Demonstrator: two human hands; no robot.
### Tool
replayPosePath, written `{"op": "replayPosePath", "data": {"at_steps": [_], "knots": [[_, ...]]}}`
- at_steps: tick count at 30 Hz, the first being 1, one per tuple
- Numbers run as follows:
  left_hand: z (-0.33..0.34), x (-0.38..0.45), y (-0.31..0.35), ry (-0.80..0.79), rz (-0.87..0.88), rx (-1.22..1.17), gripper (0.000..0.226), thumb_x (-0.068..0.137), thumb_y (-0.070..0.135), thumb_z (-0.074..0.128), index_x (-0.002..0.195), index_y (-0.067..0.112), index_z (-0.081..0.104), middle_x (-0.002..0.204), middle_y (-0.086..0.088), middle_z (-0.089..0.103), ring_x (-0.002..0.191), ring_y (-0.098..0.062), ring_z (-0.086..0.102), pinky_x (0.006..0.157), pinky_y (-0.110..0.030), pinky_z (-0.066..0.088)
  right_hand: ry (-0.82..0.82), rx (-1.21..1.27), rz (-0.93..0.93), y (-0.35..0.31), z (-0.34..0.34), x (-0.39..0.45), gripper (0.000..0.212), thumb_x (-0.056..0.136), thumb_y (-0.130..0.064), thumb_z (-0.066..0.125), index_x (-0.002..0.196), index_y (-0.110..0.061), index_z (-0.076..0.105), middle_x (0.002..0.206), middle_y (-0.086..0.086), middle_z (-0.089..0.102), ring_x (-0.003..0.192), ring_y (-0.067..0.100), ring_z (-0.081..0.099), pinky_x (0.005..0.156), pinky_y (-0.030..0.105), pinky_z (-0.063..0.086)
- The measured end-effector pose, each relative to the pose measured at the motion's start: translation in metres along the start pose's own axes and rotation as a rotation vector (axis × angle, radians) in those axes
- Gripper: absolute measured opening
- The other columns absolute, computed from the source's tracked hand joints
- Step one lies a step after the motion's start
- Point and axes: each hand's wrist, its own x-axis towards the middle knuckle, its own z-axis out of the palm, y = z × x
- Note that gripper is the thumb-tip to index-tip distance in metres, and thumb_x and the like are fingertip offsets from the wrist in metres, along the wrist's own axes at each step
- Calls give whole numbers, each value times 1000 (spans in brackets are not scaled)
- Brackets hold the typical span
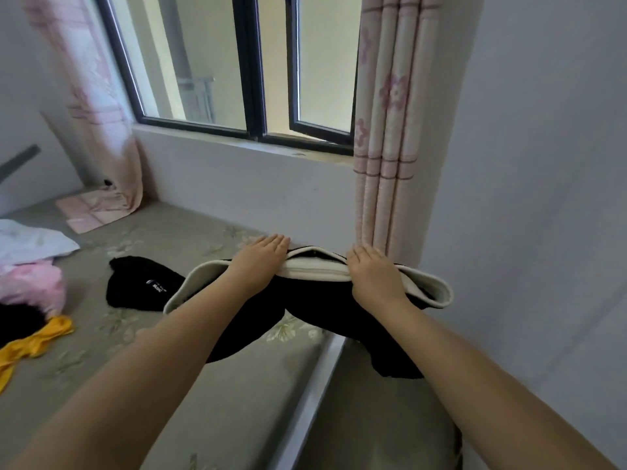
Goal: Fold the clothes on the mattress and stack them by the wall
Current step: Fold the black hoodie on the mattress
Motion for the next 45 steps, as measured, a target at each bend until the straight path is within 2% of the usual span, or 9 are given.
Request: {"op": "replayPosePath", "data": {"at_steps": [6,10,14,17,23,29,33,36,45], "knots": [[100,116,-77,-149,-16,-83,55,97,8,25,145,3,-3,155,-11,1,143,-19,4,114,-27,1,-159,70,-4,4,100,142,50,79,2,52,128,11,43,134,27,45,127,33,42,108,38,29],[145,174,-119,-251,-51,-125,59,98,17,29,145,4,-5,155,-11,-2,143,-18,1,114,-26,-2,-174,56,8,1,146,212,55,33,-6,89,83,5,72,86,18,72,79,28,71,65,37,58],[177,230,-151,-327,-61,-137,60,98,16,30,145,5,-6,155,-10,-1,143,-19,1,114,-27,-3,-345,152,-3,15,194,274,56,85,-2,52,137,8,32,143,25,34,134,33,34,112,39,24],[207,280,-170,-341,-85,-140,57,98,11,27,145,5,-6,155,-10,-1,143,-19,1,114,-28,-3,-379,174,-38,35,233,328,59,89,-6,38,144,-2,17,153,13,19,142,21,17,116,31,9],[253,404,-205,-371,-89,-152,55,98,8,24,145,4,-5,155,-10,-1,143,-20,1,114,-28,-5,-333,243,-42,79,288,439,49,83,1,46,131,4,41,135,18,46,129,26,40,110,32,25],[304,464,-233,-99,-6,-212,71,79,-9,56,141,0,23,147,-17,29,138,-33,24,111,-34,2,-35,223,-62,91,335,476,30,63,-1,54,89,1,71,84,14,71,74,29,69,69,36,57],[387,435,-216,-565,-103,-91,78,92,7,46,145,12,-10,156,-5,-5,143,-22,-7,115,-36,-4,-586,191,-163,58,409,456,65,85,-20,59,141,-3,30,147,17,31,136,31,31,111,44,25],[437,399,-173,-849,-147,-196,73,96,17,41,144,11,-13,155,-5,-8,143,-21,-9,116,-36,2,-1096,260,-122,44,462,415,74,95,-26,46,147,-15,-6,155,8,-11,142,31,-9,113,51,4],[504,367,-89,-805,-315,-539,61,99,36,24,145,14,-10,155,-3,-10,142,-17,-12,114,-34,-5,-1058,292,-194,73,533,353,65,96,-47,27,147,-19,-3,156,7,-8,143,24,-8,113,50,-5]]}}
